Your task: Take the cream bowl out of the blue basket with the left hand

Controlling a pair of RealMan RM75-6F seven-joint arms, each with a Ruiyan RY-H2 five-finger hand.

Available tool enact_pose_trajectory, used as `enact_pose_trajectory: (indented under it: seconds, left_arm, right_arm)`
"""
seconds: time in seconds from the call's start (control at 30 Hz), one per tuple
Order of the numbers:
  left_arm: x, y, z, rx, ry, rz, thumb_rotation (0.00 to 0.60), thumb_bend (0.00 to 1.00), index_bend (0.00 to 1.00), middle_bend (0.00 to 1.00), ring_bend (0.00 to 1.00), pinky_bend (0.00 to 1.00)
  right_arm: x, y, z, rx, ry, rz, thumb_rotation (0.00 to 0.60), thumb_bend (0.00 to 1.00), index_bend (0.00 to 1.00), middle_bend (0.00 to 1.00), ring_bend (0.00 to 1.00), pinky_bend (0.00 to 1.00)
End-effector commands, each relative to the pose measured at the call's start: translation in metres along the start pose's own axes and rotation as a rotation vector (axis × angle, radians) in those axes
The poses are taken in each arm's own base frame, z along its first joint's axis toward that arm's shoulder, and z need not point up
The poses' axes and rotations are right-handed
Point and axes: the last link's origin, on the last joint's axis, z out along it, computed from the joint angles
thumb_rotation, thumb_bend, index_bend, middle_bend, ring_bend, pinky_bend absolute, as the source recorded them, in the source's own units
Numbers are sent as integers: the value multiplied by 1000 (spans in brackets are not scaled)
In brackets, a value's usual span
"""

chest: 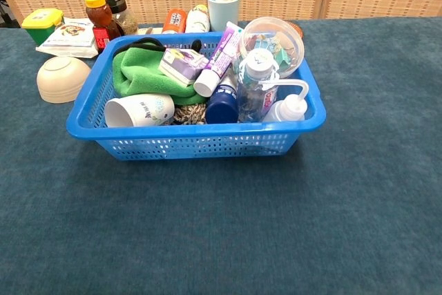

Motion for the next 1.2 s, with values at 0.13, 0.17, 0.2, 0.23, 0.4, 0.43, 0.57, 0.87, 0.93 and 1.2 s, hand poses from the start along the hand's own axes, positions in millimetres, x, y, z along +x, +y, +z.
enact_pose_trajectory:
  seconds: [0.13,0.17,0.2,0.23,0.4,0.43,0.57,0.87,0.93,1.2]
  left_arm:
    - [-23,-1,9,42,-83,29,600,78,611,491,474,556]
    - [-25,2,13,43,-87,18,600,78,610,490,473,556]
    - [-26,3,17,44,-86,14,600,78,608,488,471,556]
    - [-27,4,19,45,-83,15,600,79,605,478,463,556]
    - [-30,13,27,33,-118,-22,600,72,226,75,91,262]
    - [-28,13,29,31,-118,-27,600,69,102,11,23,162]
    - [-15,13,27,26,-65,-63,600,66,0,0,0,46]
    - [7,-14,-18,90,92,-134,600,62,0,0,0,30]
    - [1,-24,-39,147,102,-122,600,58,0,0,0,6]
    - [-27,-40,-117,351,70,-126,600,35,0,0,0,0]
  right_arm:
    - [0,1,1,-4,-3,0,600,0,0,0,0,0]
    - [-1,2,1,-5,-4,1,600,0,0,0,0,0]
    - [-1,2,2,-7,-6,2,600,0,0,0,0,0]
    - [-1,2,2,-8,-7,3,600,0,0,0,0,0]
    - [-1,3,3,-12,-10,2,600,0,0,0,0,0]
    - [-1,4,3,-13,-11,2,600,0,0,0,0,0]
    - [-1,4,3,-15,-10,3,600,0,0,0,0,0]
    - [-1,0,1,0,-12,6,600,0,0,0,0,0]
    - [1,-1,-1,7,-4,5,600,0,0,0,0,0]
    - [10,-5,-7,33,51,-18,600,0,0,0,0,0]
